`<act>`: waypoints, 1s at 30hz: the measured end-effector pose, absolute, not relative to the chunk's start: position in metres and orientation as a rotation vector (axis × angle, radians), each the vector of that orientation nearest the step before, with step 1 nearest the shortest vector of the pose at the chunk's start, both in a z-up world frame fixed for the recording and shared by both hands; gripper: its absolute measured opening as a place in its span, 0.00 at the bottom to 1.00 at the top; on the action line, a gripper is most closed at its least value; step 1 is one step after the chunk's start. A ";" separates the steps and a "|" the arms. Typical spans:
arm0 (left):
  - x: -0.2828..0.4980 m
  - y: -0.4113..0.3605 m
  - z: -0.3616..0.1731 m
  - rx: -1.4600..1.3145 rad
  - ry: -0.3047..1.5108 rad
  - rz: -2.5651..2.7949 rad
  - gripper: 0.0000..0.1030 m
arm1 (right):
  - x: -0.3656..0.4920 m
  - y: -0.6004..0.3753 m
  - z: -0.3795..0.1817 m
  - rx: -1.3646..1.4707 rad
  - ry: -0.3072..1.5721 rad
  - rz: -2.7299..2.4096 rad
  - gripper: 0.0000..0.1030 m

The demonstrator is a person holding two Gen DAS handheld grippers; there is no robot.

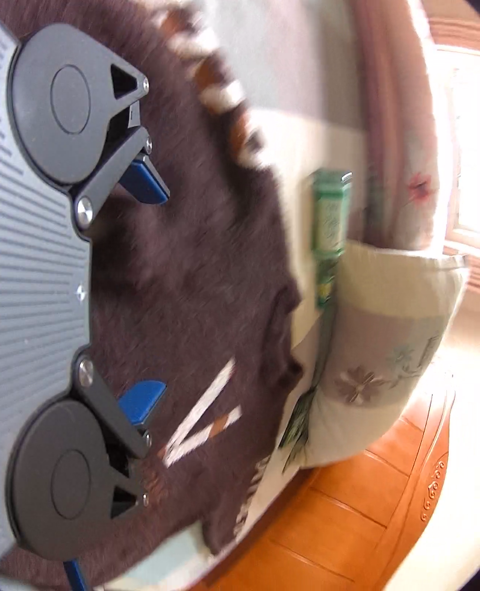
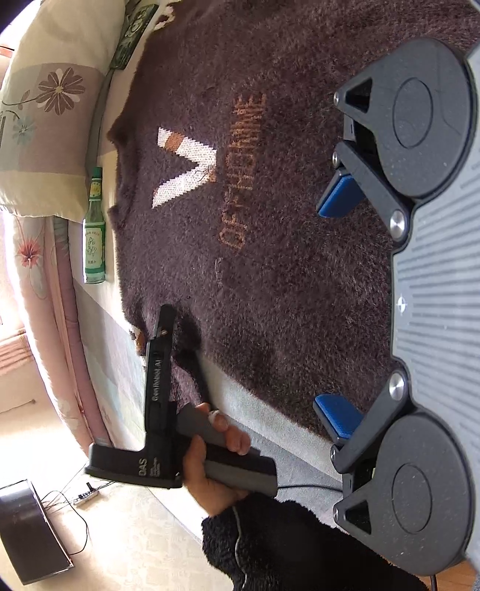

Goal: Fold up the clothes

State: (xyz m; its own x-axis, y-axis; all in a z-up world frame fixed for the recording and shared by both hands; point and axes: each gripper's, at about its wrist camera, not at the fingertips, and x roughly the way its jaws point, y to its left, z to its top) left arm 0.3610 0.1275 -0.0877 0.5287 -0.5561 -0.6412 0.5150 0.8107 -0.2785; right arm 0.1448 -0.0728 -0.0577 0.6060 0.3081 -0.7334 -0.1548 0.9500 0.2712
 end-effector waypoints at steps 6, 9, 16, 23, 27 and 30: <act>0.359 0.146 -0.088 -0.088 0.838 -0.657 0.99 | 0.147 -0.077 -0.061 0.201 0.887 0.256 1.00; 0.364 0.156 -0.072 -0.128 0.791 -0.648 0.99 | 0.147 -0.074 -0.063 0.194 0.891 0.264 1.00; 0.440 0.141 -0.066 -0.300 0.811 -0.612 0.99 | 0.149 -0.074 -0.063 0.173 0.893 0.255 1.00; 0.501 0.117 -0.103 -0.323 0.846 -0.514 0.99 | 0.155 -0.086 -0.069 0.164 0.909 0.220 1.00; 0.507 0.110 -0.098 -0.285 0.840 -0.490 0.99 | 0.153 -0.091 -0.071 0.185 0.913 0.214 1.00; 0.496 0.118 -0.084 -0.293 0.845 -0.490 0.99 | 0.149 -0.090 -0.068 0.186 0.903 0.228 1.00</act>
State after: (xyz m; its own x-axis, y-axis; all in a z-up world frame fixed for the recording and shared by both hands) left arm 0.4957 0.1179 -0.0842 0.5628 -0.5224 -0.6405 0.2957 0.8509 -0.4342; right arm 0.1487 -0.0899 -0.0681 0.5980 0.2726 -0.7537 -0.1172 0.9600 0.2543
